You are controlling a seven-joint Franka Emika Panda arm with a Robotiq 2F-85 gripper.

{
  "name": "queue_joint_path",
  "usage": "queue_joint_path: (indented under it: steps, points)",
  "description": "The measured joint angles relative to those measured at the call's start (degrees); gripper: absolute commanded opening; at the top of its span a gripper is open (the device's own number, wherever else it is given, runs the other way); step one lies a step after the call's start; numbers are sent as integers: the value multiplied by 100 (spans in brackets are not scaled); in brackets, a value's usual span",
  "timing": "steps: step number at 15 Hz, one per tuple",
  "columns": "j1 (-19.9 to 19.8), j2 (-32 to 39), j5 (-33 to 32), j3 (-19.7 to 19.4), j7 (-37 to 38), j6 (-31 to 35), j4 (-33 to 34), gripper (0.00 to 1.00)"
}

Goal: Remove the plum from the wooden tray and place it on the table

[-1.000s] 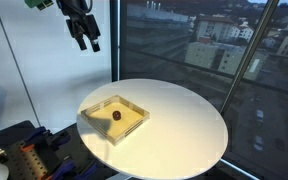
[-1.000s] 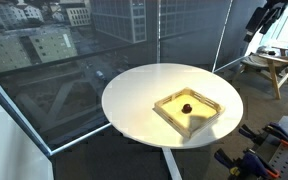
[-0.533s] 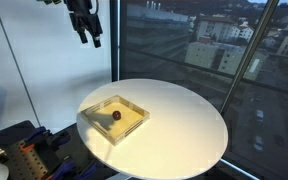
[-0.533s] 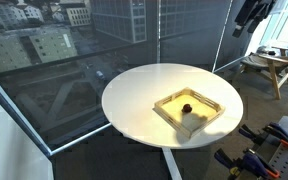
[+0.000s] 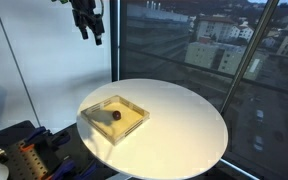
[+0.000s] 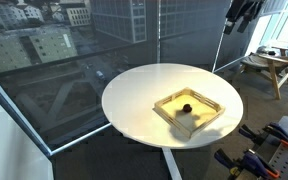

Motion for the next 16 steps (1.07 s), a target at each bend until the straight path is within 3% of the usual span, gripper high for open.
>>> queue_joint_path:
  steps: [16]
  points:
    - [45, 990, 57, 62, -8, -170, 713, 100]
